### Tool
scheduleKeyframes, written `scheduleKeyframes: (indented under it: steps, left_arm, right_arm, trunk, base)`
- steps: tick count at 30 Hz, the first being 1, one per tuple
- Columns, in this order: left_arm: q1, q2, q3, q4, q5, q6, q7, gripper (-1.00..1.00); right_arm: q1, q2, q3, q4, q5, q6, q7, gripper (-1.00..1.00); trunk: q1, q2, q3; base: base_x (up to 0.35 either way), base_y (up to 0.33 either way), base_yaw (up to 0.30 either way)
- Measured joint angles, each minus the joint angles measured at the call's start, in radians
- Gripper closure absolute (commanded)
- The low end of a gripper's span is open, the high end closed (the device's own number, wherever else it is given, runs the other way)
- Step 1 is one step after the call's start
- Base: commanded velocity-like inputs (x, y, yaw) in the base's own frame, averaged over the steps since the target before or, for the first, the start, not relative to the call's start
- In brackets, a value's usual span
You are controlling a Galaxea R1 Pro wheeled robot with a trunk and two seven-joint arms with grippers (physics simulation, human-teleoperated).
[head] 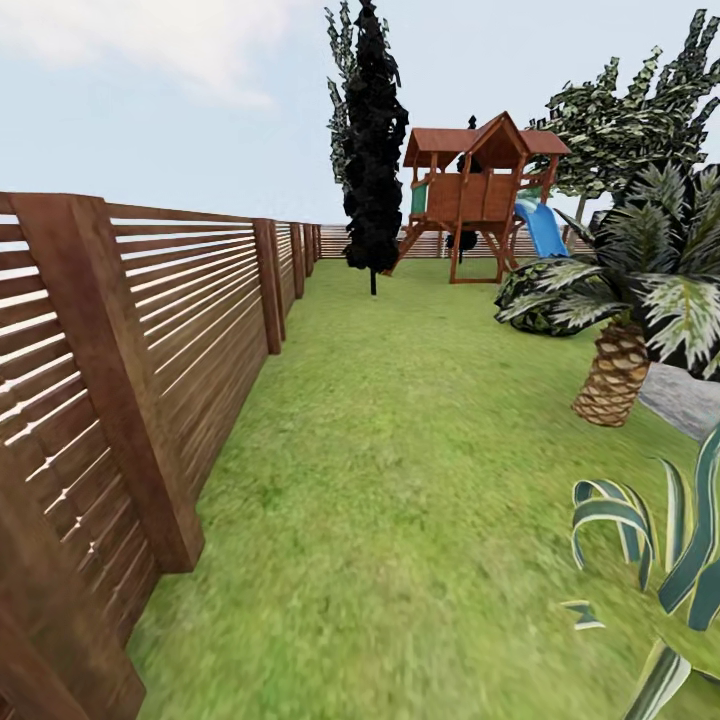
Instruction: Take the three Easter eggs out of the wicker basket on the lawn in the garden, then place them on the lawn next to a single tree (choose any tree) so that all three eggs are next to the same tree and none are left in the basket.
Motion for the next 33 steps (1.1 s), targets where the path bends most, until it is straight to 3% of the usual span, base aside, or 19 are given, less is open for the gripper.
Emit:
scheduleKeyframes:
  steps: [33]
  left_arm:
    - [0.000, -0.001, 0.000, 0.000, 0.000, 0.000, 0.000, -1.00]
  right_arm:
    - [0.000, 0.000, -0.001, 0.000, 0.000, 0.000, 0.000, -1.00]
  trunk:
    - [0.000, 0.000, 0.000]
  base:
    - [0.335, 0.000, 0.000]
